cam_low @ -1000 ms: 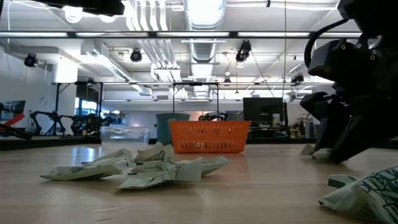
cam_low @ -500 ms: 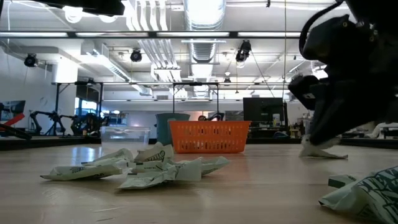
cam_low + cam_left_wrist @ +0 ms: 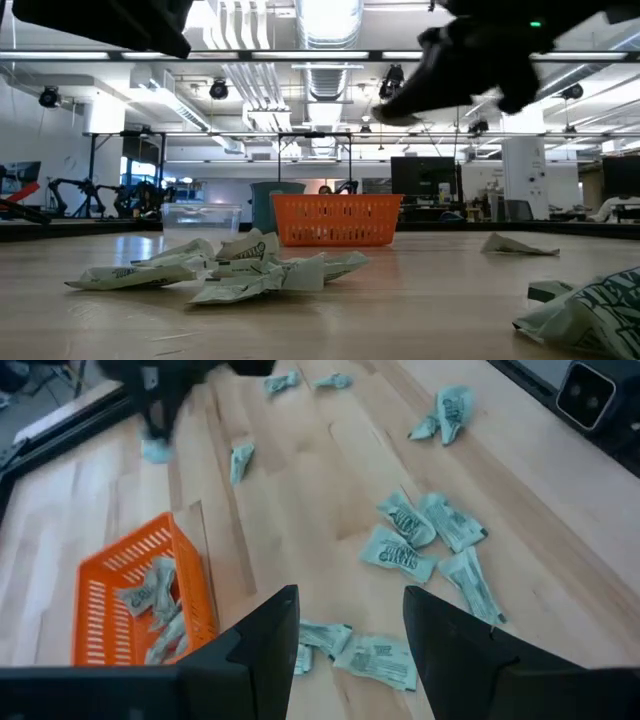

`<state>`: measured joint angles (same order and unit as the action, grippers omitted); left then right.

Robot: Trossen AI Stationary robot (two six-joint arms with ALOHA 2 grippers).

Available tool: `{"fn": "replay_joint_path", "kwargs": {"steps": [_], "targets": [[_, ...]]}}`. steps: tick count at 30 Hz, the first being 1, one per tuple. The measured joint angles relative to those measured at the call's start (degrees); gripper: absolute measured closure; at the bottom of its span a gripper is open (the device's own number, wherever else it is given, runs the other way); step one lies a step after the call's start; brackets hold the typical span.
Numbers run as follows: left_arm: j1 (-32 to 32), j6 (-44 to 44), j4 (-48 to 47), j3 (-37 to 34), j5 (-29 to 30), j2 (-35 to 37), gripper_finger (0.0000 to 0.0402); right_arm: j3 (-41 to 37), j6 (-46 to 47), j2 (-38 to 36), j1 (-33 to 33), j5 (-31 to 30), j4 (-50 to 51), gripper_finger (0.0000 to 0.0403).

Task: Pick and place items into bin
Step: Put the stevia packet into the orange bin

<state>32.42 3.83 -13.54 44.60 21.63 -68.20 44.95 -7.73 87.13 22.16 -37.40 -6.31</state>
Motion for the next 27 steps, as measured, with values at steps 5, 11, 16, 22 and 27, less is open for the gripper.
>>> {"fn": "replay_joint_path", "kwargs": {"steps": [5,11,16,22,27], "targets": [[0.0,-0.5,0.01,0.0,0.08,0.0,0.0237,2.2,0.05,0.04,-8.12,6.18,0.06,0.0394],[0.0,-0.5,-0.04,0.0,0.08,0.0,0.0237,2.81,4.26,0.09,-16.77,16.56,0.0,0.0394],[-0.07,-0.5,-0.02,0.0,0.1,0.0,0.0237,2.58,5.1,0.21,-19.8,16.74,0.01,0.0394],[-0.07,-0.48,-0.02,0.0,0.12,0.0,0.0237,2.4,5.99,0.38,-19.98,16.99,-0.42,0.0394],[-0.07,-0.48,-0.02,0.0,0.12,0.0,0.0237,0.65,4.7,0.38,-19.99,18.84,-4.17,0.0382]]}}
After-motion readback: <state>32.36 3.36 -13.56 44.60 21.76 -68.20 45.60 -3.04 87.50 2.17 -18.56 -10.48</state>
